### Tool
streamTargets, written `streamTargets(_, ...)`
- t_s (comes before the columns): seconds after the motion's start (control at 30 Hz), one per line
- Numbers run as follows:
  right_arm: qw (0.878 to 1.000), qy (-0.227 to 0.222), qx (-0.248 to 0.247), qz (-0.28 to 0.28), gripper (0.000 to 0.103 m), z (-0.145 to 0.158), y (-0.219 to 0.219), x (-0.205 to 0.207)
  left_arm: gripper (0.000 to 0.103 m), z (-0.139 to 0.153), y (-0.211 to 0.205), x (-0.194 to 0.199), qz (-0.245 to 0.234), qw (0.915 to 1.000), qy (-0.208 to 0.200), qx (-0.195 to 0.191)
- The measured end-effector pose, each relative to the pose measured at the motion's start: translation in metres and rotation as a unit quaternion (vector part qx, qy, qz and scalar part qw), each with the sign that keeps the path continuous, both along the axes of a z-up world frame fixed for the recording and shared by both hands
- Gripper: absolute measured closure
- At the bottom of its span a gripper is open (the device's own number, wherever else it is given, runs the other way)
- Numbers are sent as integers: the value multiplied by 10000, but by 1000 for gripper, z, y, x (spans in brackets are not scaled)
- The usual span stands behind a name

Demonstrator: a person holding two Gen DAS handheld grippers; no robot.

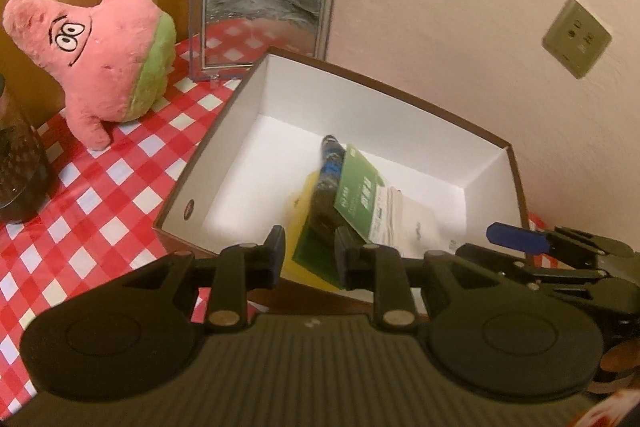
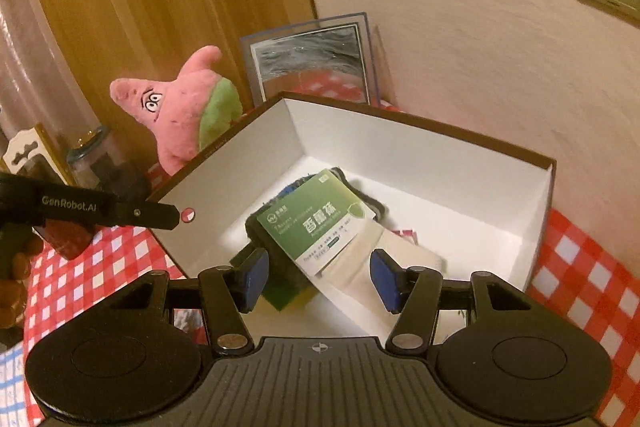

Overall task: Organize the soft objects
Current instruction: 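Carry the beanie and green package into the brown box and open both grippers, then withdraw both grippers from the box back toward the remaining soft items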

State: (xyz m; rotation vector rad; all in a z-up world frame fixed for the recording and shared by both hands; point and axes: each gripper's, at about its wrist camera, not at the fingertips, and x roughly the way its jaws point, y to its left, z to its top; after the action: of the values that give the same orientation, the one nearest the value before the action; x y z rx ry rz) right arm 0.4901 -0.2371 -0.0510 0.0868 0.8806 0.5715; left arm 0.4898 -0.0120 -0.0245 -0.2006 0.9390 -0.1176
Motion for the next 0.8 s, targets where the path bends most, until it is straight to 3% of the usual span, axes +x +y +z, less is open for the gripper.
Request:
streamTargets(0.43, 9992, -184, 227, -285, 46, 30, -17, -43, 80, 27, -11, -49, -253, 9993, -258, -15)
streamTargets(0.8, 9956, -422, 570, -611, 45, 59, -31, -115, 75, 48, 1, -132, -290, 9984, -466, 116)
